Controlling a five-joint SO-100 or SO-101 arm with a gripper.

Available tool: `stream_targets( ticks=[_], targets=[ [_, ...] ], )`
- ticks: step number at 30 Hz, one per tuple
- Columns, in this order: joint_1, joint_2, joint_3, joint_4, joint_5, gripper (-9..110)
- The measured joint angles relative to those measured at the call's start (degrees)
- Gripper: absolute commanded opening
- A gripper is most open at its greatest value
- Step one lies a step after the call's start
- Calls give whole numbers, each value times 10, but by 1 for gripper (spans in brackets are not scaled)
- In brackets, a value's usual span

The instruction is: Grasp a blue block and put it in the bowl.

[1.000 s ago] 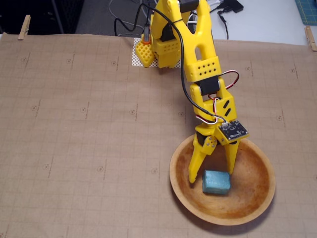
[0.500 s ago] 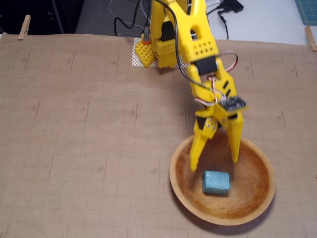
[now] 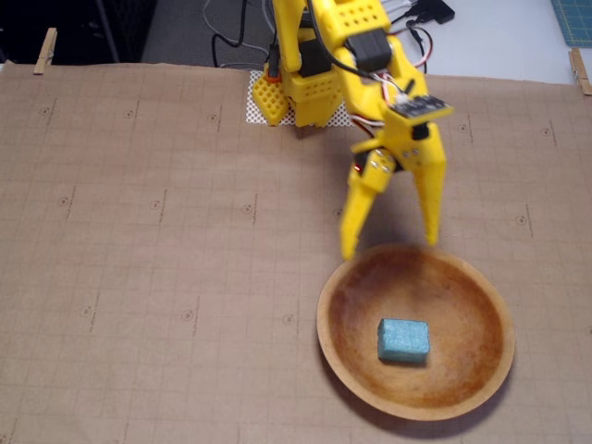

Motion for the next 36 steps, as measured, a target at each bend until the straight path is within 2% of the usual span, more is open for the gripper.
stream_targets(
  ticks=[9,16,21,36],
  targets=[
    [91,131,0,135,0,14],
    [171,165,18,191,0,1],
    [179,207,64,193,0,-3],
    [180,383,215,198,0,-3]
  ],
)
